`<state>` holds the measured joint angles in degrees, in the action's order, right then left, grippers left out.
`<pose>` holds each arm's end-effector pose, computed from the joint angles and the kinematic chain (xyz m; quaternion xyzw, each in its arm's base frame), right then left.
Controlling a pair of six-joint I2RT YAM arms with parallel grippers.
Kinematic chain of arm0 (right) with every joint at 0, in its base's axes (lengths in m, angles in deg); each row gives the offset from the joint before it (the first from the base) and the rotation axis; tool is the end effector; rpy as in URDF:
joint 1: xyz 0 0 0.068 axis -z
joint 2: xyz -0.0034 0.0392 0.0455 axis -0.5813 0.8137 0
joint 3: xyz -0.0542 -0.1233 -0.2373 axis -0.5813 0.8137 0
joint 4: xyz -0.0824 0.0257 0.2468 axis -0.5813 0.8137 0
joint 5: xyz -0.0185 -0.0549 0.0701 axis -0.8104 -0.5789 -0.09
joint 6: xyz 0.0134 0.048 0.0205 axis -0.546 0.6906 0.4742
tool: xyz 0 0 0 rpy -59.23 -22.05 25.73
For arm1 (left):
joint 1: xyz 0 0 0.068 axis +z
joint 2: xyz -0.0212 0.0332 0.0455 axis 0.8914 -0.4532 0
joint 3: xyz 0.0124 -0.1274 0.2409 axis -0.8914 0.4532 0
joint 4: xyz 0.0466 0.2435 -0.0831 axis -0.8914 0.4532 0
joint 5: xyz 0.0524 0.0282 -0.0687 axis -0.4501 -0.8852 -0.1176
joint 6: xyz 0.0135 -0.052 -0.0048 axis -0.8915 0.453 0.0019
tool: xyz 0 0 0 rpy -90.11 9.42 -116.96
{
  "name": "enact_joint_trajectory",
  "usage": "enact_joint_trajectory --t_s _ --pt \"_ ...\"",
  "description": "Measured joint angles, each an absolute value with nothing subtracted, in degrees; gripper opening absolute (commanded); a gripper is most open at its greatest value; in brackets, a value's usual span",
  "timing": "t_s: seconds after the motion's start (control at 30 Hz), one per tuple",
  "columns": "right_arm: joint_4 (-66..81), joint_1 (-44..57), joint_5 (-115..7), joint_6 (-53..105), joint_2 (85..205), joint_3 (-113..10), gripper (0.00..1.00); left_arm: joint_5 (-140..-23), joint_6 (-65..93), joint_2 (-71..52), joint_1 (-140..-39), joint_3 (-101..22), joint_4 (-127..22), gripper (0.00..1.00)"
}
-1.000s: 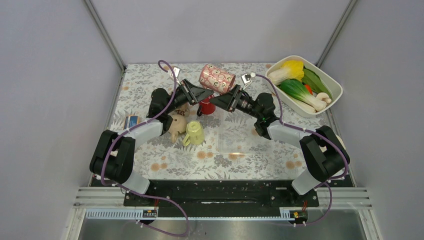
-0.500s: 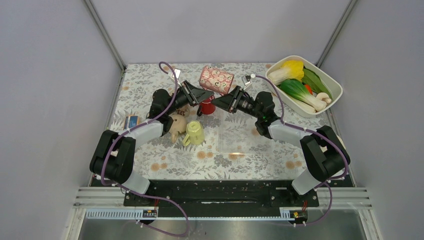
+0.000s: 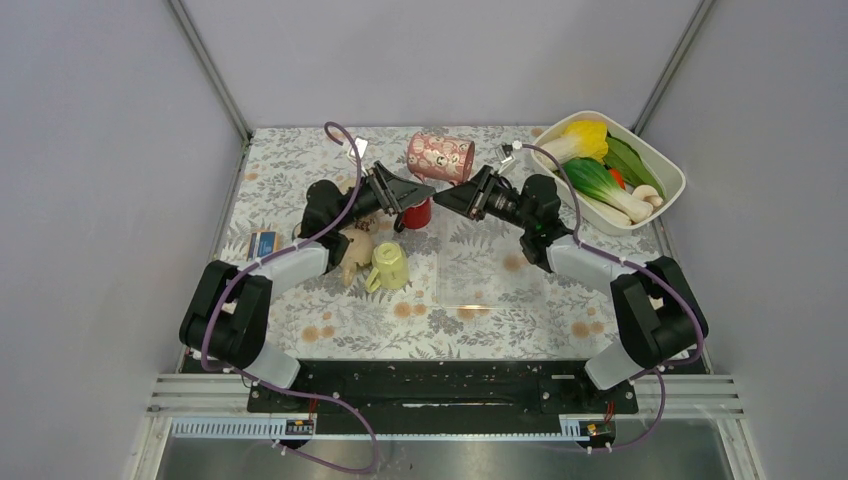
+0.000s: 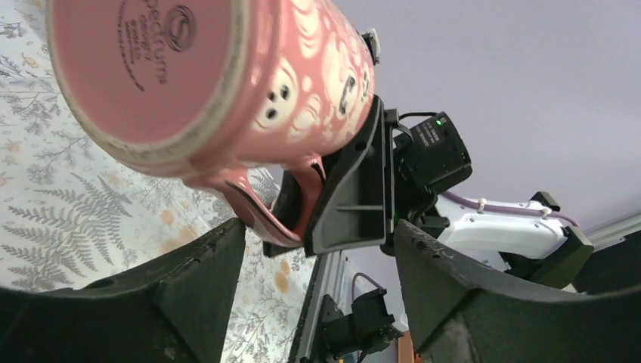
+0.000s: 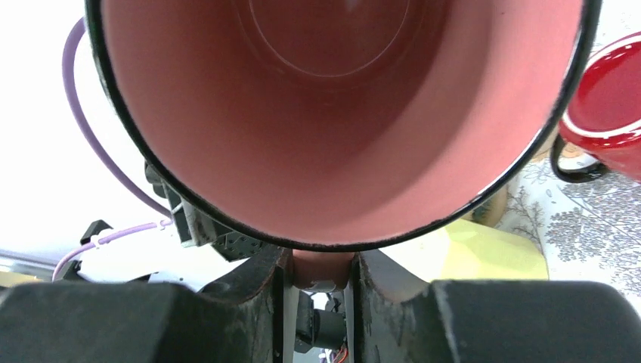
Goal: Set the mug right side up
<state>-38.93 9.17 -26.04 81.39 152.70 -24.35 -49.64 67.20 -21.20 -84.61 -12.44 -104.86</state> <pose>0.2976 0.1706 0.2755 -0.0199 0.6774 0.6391 0.3637 0.2964 -0.1418 0.2812 0.0359 0.6433 -0.6579 0.3900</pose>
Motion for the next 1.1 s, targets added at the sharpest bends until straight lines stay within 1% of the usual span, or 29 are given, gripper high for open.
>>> enact_joint_trajectory --t_s 0.13,0.17,0.37,0.6,0.87,1.1 --pt "-36.9 10.6 -26.2 80.8 152.3 -24.3 0.00 -48.7 66.9 -21.2 -84.8 -12.4 -106.4 0.96" --pt "-36.5 10.9 -26.2 80.7 152.3 -24.3 0.00 -48.5 66.9 -21.2 -84.8 -12.4 -106.9 0.99" --pt "-33.5 13.4 -26.1 79.7 152.1 -24.3 0.00 -48.0 65.5 -20.6 -84.4 -12.5 -105.5 0.99" --pt "-29.2 18.8 -25.9 76.0 151.0 -24.4 0.00 -47.4 59.9 -19.4 -79.9 -14.4 -96.9 0.99" --pt "-21.3 22.9 -26.0 68.1 149.6 -24.4 0.00 -45.0 48.6 -16.3 -73.2 -19.3 -83.8 0.99" --pt "-8.4 23.8 -26.4 57.8 146.4 -25.2 0.00 -43.3 35.4 -10.5 -64.2 -23.4 -65.7 0.99"
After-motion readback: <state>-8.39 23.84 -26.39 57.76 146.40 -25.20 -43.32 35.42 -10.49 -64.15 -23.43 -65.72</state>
